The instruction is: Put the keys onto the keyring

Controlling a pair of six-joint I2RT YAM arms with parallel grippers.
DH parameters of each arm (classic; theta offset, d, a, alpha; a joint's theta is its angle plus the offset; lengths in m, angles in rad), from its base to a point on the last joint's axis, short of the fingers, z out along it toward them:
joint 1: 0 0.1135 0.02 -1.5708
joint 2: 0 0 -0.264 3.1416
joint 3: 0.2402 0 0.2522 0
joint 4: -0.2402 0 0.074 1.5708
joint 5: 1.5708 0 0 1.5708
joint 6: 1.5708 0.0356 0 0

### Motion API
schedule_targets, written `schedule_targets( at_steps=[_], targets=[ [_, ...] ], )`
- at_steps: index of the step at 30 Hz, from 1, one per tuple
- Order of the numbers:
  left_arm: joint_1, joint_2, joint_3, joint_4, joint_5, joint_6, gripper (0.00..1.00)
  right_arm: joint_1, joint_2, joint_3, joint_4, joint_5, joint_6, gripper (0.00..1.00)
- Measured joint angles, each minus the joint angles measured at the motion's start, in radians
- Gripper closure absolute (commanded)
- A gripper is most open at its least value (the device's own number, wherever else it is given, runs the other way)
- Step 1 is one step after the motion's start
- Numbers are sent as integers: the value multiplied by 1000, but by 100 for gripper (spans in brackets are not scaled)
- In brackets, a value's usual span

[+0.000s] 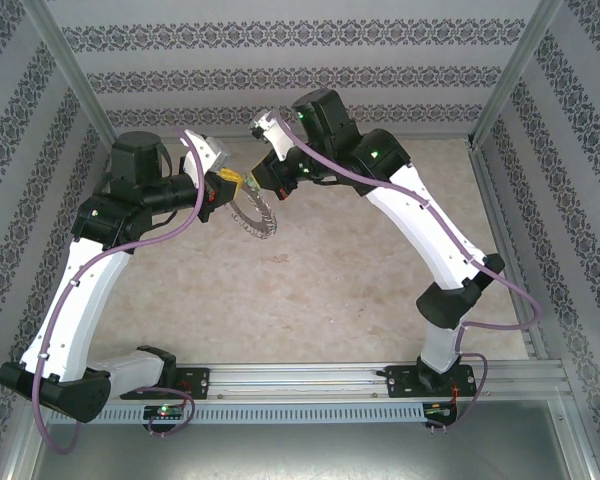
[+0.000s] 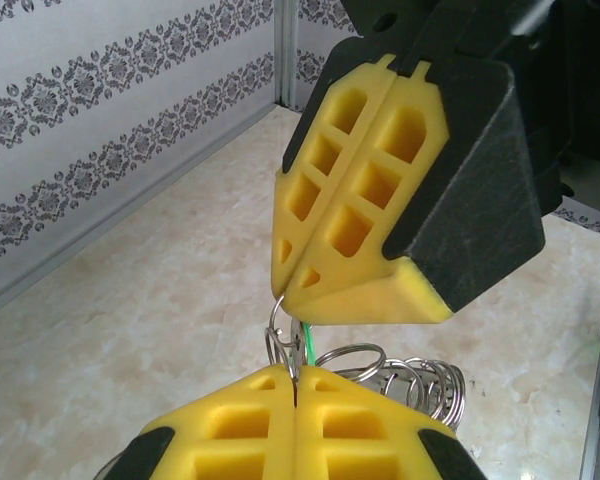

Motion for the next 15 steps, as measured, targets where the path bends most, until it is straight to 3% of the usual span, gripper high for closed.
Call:
schedule_targets(
  at_steps=[15],
  targets=[
    [-3,2,0,0,-31,5,100,-26,130,211,-155,-57,14,100]
  ],
)
